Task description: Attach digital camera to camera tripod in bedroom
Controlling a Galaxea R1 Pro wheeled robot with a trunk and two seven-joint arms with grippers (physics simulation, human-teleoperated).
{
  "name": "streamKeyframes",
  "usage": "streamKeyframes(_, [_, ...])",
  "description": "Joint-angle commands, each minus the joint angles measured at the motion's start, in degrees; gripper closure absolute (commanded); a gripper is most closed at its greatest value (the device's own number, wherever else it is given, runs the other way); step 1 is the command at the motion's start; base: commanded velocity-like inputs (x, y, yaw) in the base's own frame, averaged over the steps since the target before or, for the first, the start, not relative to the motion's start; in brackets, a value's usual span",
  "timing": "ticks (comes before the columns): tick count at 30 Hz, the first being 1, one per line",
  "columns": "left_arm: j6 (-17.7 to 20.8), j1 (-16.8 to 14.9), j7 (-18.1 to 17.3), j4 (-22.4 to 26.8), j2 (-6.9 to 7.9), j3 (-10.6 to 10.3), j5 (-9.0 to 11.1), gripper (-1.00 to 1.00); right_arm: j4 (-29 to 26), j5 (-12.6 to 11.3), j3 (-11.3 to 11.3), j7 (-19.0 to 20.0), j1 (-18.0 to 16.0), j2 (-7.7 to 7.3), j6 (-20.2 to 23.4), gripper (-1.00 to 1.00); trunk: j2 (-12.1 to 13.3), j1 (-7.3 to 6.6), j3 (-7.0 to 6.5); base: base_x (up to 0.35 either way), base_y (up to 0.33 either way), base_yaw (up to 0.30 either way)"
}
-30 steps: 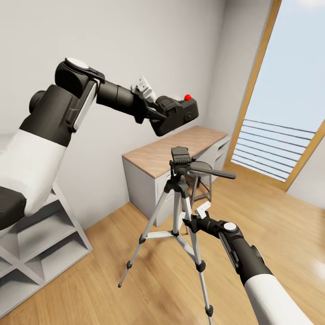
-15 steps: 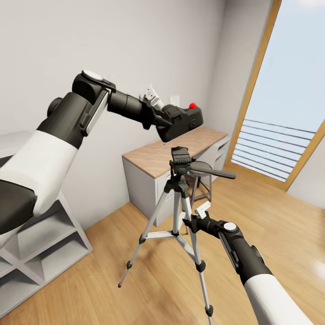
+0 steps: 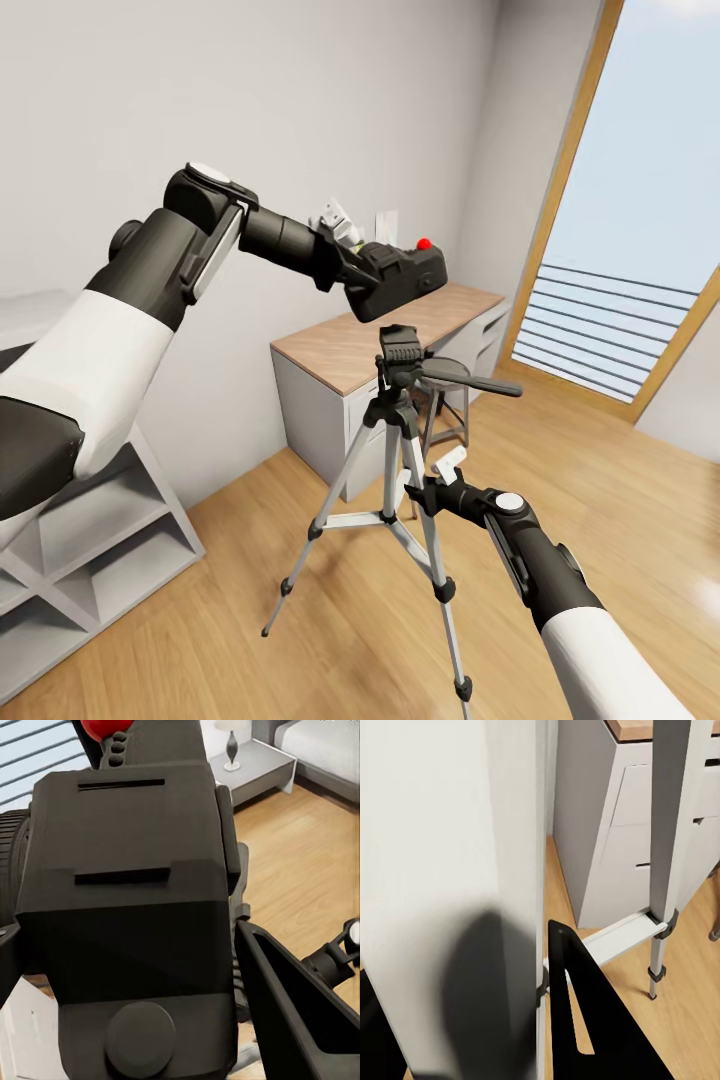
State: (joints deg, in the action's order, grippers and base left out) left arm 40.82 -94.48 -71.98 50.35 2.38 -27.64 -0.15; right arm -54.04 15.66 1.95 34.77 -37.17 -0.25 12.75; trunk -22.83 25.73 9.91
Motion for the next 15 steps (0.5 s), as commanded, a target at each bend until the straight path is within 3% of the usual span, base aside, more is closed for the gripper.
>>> streamKeyframes(1, [0.43,-0.09,-0.29,0.00,0.00,-0.08,-0.05,1.00,3.77,4.94,0.09,0.03,-0.01,-0.01,0.08,1.00,-0.09,0.05,0.14,0.000,0.000,0.000])
streamKeyframes(15, [0.60,-0.09,-0.35,-1.14,-0.09,0.16,0.22,1.00,3.77,5.03,0.08,0.03,-0.01,-0.01,0.08,1.00,-0.09,0.05,0.14,0.000,0.000,0.000])
